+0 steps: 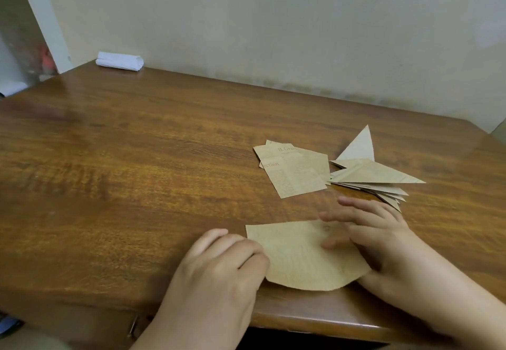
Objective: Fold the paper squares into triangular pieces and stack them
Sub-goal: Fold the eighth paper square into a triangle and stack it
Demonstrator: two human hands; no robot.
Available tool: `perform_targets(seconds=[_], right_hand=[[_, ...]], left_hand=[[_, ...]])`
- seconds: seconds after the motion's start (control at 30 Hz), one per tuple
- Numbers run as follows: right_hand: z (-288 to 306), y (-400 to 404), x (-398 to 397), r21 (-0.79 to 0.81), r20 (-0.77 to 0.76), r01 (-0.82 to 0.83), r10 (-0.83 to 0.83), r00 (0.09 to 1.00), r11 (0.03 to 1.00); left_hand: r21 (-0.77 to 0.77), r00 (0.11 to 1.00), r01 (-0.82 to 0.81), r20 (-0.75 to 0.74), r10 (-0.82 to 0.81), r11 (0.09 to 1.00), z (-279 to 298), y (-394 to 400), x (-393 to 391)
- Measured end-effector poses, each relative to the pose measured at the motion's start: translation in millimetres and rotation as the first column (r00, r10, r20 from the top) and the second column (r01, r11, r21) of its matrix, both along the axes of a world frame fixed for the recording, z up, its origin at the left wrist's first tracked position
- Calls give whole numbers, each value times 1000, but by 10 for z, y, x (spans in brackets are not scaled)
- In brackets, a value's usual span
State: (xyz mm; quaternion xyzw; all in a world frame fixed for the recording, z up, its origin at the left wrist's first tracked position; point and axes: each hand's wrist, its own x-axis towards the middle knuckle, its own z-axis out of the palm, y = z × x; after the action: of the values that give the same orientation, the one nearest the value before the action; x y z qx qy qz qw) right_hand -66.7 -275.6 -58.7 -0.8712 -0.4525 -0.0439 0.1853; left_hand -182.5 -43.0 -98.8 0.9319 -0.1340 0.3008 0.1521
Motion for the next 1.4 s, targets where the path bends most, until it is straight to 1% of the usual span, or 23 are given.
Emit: perform_targets(seconds=[0.07,0.13,0.17,0.23,0.33,0.4,0.47,0.5,0.6,0.67,0.73,0.8,0.87,0.9,0.97,1.0,1.07,1.13,1.2,1.23,1.3,1.4], right_hand=[[38,-94,-96,-96,14,16,-14,1000,995],[21,-86,-253,-125,51,7,-1,999,992],[-20,-56,-322,-114,83,-2,11,996,993],[-143,24,-427,-37,142,-26,31,989,999],[-278,149,-537,109,233,-58,31,972,992],[-304,186,-587,168,281,-47,-2,960,985],[-283,183,-590,206,291,-12,-50,955,978],[-274,160,-572,232,261,-3,-60,963,973],[-226,67,-484,302,68,37,-60,996,953],[-228,18,-439,293,-2,32,-32,999,955],[-225,25,-455,236,-21,30,-26,999,971],[-252,22,-510,179,12,11,-14,1000,984],[-295,12,-579,180,24,13,-18,1000,984],[-314,6,-604,200,16,27,-31,999,979],[-333,1,-639,284,-42,97,-89,995,954],[-342,-2,-655,331,-70,149,-133,989,932],[-334,23,-689,380,-105,263,-241,965,887],[-318,61,-713,377,-159,383,-349,924,843],[-325,89,-719,354,-229,479,-422,877,803],[-330,97,-721,340,-249,509,-446,860,791],[-335,108,-729,312,-266,539,-473,840,782],[-292,97,-748,293,-299,543,-464,834,787]], left_hand=[[13,999,-45,16,45,999,-22,-78,-29],[53,995,-87,52,84,995,-32,-132,-63],[78,992,-102,77,95,992,-38,-170,-78],[112,987,-121,123,107,986,-39,-266,-111],[119,976,-138,188,114,983,-39,-420,-156],[114,972,-120,217,93,986,-48,-499,-175],[91,976,-82,208,62,992,-66,-522,-186],[64,982,-68,181,55,996,-72,-502,-192],[-46,996,-48,78,52,998,-71,-349,-176],[-78,999,-18,44,21,997,-60,-243,-146],[-56,1000,16,25,-14,998,-33,-216,-126],[-30,999,29,27,-28,999,-18,-240,-118],[-37,999,40,8,-40,999,-26,-266,-126],[-66,999,48,-16,-49,997,-35,-261,-127],[-185,994,46,-85,-62,982,-35,-234,-117],[-244,991,22,-126,-54,970,-31,-221,-107],[-300,981,-62,-194,3,952,-17,-227,-76],[-343,966,-153,-249,68,927,4,-266,-42],[-394,944,-241,-308,119,887,31,-309,4],[-398,932,-273,-334,139,876,45,-329,24],[-359,918,-315,-351,185,879,41,-361,57],[-290,914,-332,-333,231,897,12,-381,95]])
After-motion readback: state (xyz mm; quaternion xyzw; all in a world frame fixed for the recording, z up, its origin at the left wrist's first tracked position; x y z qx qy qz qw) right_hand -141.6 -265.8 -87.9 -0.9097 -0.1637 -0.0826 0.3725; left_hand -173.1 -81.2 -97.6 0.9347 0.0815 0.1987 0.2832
